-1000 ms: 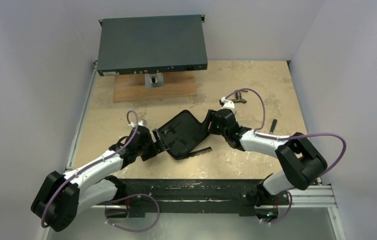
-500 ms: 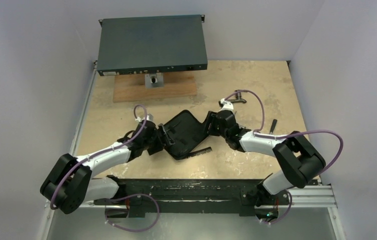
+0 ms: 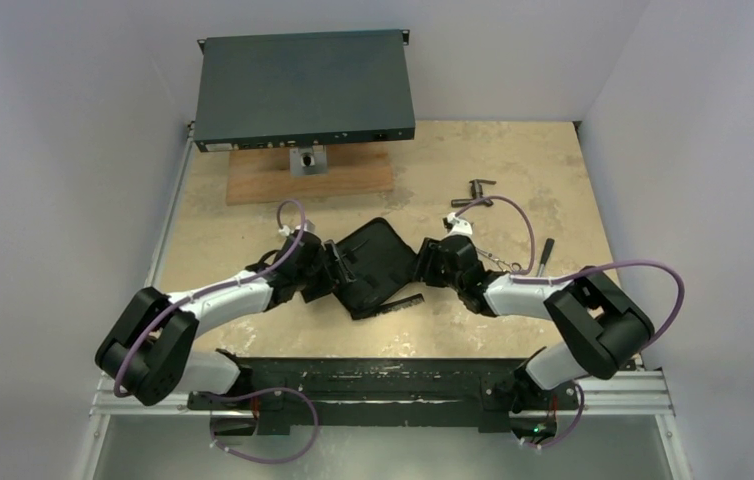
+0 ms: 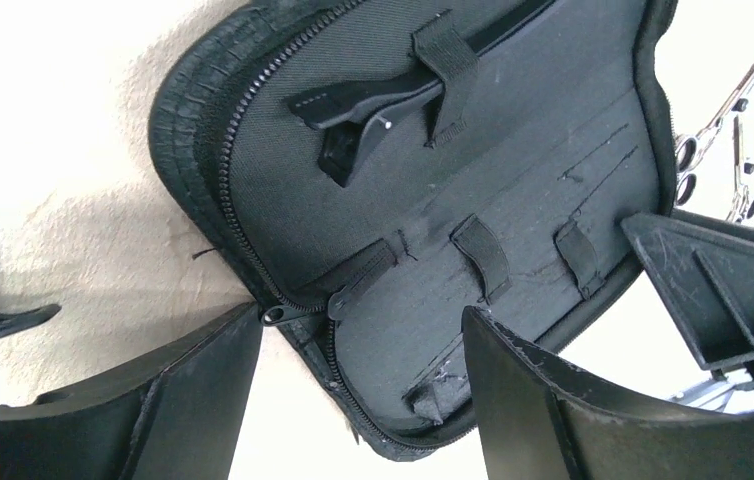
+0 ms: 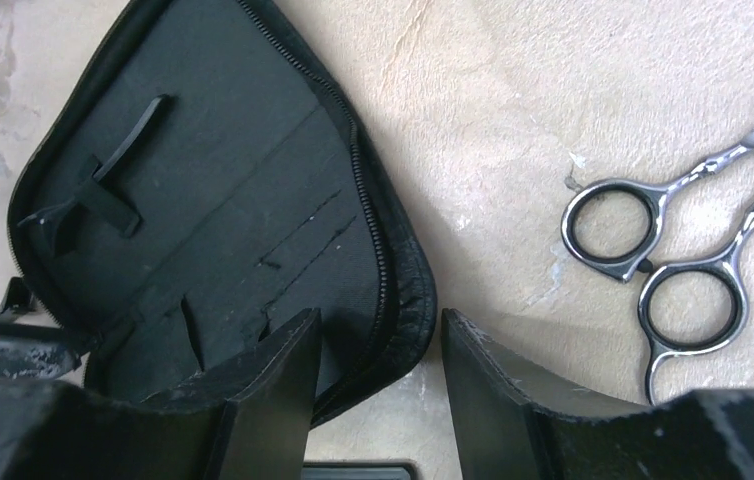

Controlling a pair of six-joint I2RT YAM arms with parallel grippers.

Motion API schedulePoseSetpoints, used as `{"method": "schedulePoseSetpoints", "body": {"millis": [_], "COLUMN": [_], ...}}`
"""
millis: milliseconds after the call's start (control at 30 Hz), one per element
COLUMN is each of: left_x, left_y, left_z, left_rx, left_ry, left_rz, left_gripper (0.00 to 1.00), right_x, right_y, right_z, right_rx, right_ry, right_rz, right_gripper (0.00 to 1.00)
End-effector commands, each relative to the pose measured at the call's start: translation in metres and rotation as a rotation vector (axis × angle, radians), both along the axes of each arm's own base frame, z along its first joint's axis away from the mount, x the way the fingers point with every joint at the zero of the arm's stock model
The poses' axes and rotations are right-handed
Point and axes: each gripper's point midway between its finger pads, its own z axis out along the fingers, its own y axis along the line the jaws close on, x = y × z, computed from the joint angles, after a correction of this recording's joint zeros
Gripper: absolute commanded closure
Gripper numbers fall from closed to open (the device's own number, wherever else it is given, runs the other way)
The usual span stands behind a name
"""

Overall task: Sort the hair-cutting tools
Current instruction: Adjust the hairdressing tool bag at the center of the board.

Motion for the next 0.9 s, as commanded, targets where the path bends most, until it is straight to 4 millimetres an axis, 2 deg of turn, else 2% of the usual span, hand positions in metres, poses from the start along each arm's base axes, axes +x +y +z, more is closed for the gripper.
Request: {"method": "schedulePoseSetpoints", "body": {"millis": [0,233,333,567,767,867], "left_x": [0.018,0.019,0.018,0.012,0.000,-0.005], "left_y": [-0.009,-0.001,0.004,0.014,0.028,0.033], "left_z": [0.014,0.019,0.024,0.040,0.058,0.067], "left_rx": [0.001,0.027,0.038,0.040,0.029,0.017], "left_ry": [-0.040,-0.051,-0.062,-0.096,-0.157,-0.185], "left_rz": [0.006,0.042,0.053,0.074,0.089,0.093], "left_gripper": [0.28,0.28,0.27,0.20,0.15,0.14], "right_x": [0.001,-0.004,-0.004,-0.004,-0.014,-0.024], "right_y": [0.000,0.001,0.002,-0.002,-0.017,-0.020], "right_z": [0.012,0.018,0.028,0.067,0.106,0.113], "right_rx": [0.051,0.077,0.089,0.113,0.102,0.094], "right_ry": [-0.046,-0.049,-0.059,-0.122,-0.222,-0.245], "right_rz": [-0.013,0.000,0.005,-0.006,0.006,0.027], "right_gripper": [0.53,0.52,0.46,0.35,0.33,0.34]}}
